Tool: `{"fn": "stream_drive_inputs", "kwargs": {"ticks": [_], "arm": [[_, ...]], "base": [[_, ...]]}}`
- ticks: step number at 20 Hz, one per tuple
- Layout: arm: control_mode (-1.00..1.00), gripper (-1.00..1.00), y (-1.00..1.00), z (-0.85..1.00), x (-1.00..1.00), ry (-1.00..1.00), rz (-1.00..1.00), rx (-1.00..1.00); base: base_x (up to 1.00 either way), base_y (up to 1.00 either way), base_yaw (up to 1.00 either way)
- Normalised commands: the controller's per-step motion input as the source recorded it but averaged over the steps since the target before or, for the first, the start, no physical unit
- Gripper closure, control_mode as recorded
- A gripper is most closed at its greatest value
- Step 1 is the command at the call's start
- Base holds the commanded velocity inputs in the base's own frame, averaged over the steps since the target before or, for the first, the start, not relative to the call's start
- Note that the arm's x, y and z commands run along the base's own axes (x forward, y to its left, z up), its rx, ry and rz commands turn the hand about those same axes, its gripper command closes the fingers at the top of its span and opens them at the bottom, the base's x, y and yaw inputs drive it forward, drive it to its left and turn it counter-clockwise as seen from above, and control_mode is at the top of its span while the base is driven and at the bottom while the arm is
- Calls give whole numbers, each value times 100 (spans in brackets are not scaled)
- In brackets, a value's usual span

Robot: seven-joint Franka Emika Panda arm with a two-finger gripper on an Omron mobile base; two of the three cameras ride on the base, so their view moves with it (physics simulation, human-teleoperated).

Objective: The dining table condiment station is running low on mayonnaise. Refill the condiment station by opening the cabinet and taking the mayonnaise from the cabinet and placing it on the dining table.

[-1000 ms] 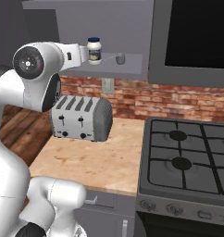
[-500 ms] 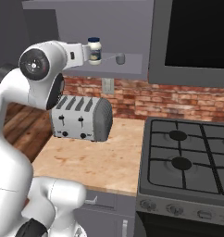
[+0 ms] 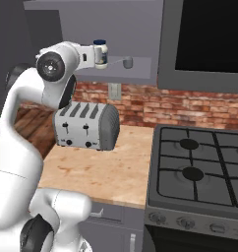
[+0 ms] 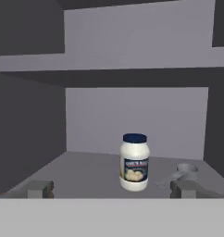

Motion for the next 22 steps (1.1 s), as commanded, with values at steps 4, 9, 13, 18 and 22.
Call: {"fn": "stream_drive_inputs", "kwargs": {"ticks": [4,9,13,18,22], "arm": [[-100,-100,0,0,51,0,-4,0],[-100,-100,0,0,39,0,-6,0],[-100,-100,0,0,30,0,-3,0],[-100,-100,0,0,34,0,-3,0],[-100,-100,0,0,38,0,-3,0]], "base": [[0,0,0],[0,0,0],[0,0,0],[0,0,0],[0,0,0]]}}
